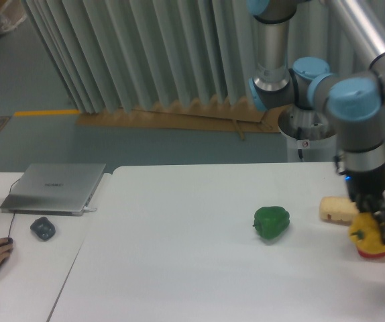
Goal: Place the yellow pepper in a basket
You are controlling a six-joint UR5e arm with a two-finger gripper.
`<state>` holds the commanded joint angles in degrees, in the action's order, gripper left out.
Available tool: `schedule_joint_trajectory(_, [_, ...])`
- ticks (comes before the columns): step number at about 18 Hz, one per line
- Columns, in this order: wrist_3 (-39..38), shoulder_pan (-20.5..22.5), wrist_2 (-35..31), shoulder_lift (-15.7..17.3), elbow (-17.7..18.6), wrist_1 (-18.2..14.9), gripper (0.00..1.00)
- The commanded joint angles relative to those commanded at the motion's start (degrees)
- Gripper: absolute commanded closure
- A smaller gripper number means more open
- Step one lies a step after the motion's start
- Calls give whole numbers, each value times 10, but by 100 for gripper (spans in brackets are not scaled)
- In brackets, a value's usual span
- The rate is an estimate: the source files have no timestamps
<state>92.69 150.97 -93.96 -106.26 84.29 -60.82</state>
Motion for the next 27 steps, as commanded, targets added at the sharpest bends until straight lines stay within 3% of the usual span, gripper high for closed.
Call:
schedule_joint_trajectory(4, [143, 85, 49, -25, -7, 4, 76])
schedule_joint_trajectory(7, [190, 97, 49, -54, -11, 18, 74])
schedule_joint_trajectory(13, [192, 93, 48, -139, -11, 104, 73])
schedule_joint_trajectory(14, [192, 93, 48, -141, -10, 105, 65])
schedule_joint_trajectory(15, [192, 93, 48, -140, -10, 105, 50])
schedule_joint_trajectory(16, [192, 93, 48, -139, -10, 105, 47])
schedule_joint_trajectory(18, [190, 92, 48, -135, -4, 105, 4])
schedule_joint_trajectory(19, [186, 92, 49, -130, -3, 103, 0])
schedule_joint_trajectory(25, [185, 89, 79, -86, 33, 98, 0])
schedule_joint_trajectory(27, [174, 84, 118, -73, 35, 87, 0])
